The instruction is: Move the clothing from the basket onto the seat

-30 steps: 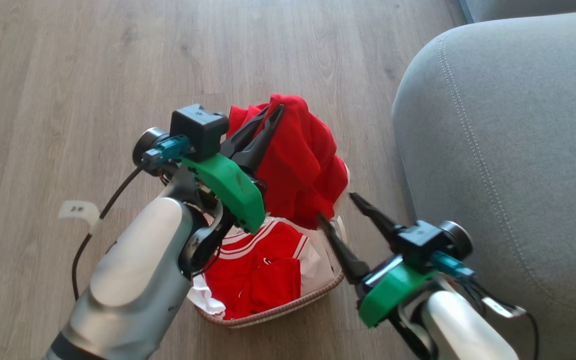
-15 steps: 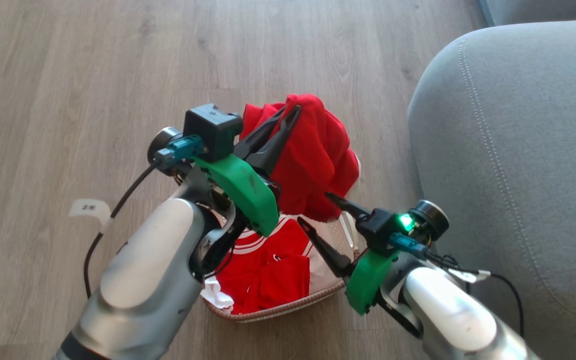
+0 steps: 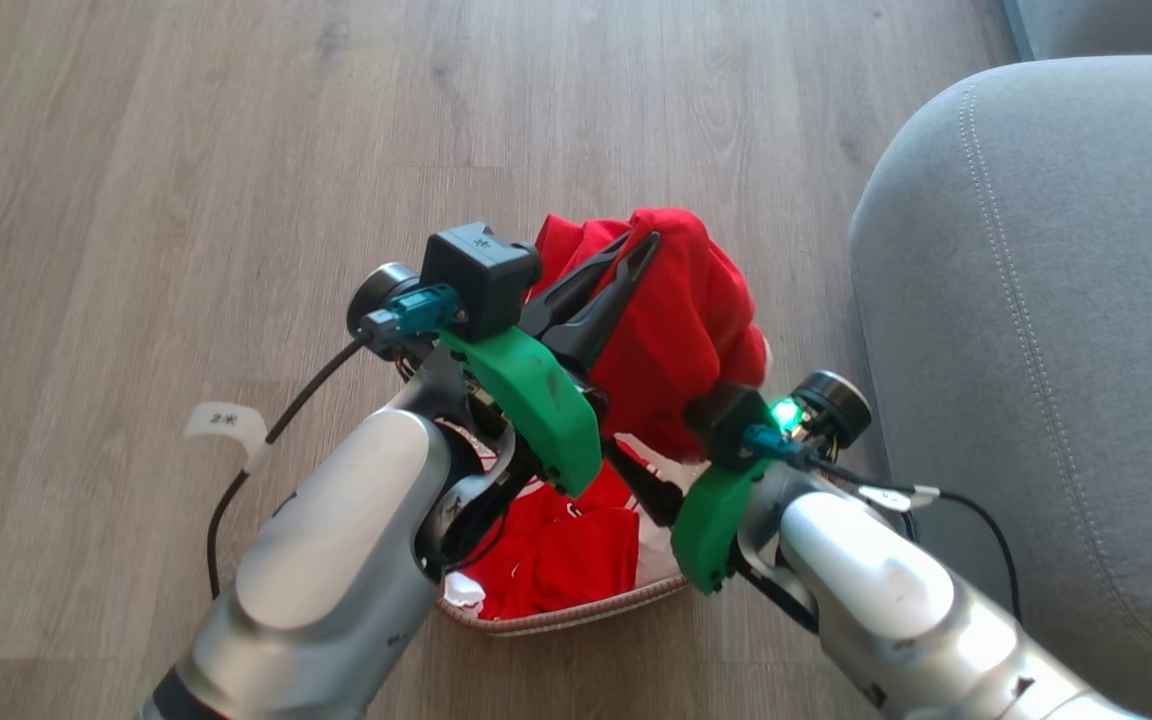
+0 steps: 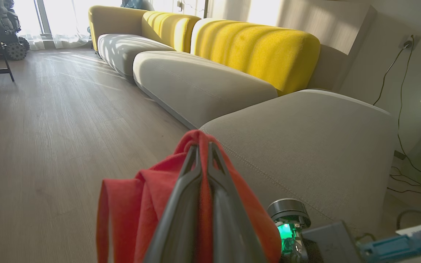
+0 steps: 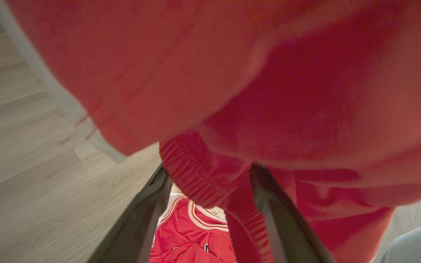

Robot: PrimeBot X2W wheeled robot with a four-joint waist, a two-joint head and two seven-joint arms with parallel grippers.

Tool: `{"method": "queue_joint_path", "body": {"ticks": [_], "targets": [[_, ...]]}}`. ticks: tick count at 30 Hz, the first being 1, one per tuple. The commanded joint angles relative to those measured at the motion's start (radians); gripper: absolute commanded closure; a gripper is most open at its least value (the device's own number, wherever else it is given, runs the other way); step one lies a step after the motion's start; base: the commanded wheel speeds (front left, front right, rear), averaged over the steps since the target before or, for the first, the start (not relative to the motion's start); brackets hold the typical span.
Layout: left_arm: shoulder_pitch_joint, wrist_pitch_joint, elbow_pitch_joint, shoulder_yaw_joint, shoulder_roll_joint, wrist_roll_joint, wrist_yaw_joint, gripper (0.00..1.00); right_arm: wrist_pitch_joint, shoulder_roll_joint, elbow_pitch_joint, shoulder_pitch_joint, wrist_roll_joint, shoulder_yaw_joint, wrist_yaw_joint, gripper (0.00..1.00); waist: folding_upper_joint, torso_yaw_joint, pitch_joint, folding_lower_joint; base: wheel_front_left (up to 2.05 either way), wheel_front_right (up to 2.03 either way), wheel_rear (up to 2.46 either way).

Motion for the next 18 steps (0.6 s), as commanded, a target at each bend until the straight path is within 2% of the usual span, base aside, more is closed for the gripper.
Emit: {"method": "queue_joint_path", "body": {"ticks": [1, 6, 7, 8, 9, 18], "targets": [[-0.055, 0.003, -0.045, 0.027, 0.003, -0.002, -0.002, 1.0, -0.013, 0.028, -0.003, -0.051, 0.015, 0.011, 0.007, 0.0, 0.0, 0.005, 0.001, 0.0, 0.0, 0.0, 0.0], [-0.052, 0.005, -0.047, 0.016, -0.001, -0.004, -0.002, 1.0, -0.013, 0.031, 0.012, -0.081, 0.026, 0.003, 0.007, 0.0, 0.0, 0.012, 0.001, 0.0, 0.0, 0.0, 0.0], [-0.051, 0.005, -0.047, 0.015, -0.001, -0.006, -0.002, 1.0, -0.013, 0.031, 0.012, -0.084, 0.027, -0.002, 0.007, 0.35, 0.0, 0.013, 0.0, 0.0, 0.0, 0.0, 0.0], [-0.05, 0.005, -0.047, 0.013, -0.001, -0.007, -0.003, 1.0, -0.013, 0.031, 0.011, -0.085, 0.027, -0.008, 0.007, 0.85, 0.0, 0.013, -0.001, 0.0, 0.0, 0.0, 0.0], [-0.049, 0.005, -0.046, 0.013, 0.0, -0.008, -0.002, 1.0, -0.013, 0.032, 0.006, -0.085, 0.027, -0.017, 0.007, 1.0, 0.0, 0.014, -0.001, 0.0, 0.0, 0.0, 0.0], [-0.042, -0.008, -0.03, 0.033, 0.021, -0.017, 0.012, 1.0, -0.013, 0.032, -0.069, -0.04, 0.032, -0.085, 0.007, 1.0, 0.0, 0.003, 0.0, 0.0, 0.0, 0.0, 0.0]]}}
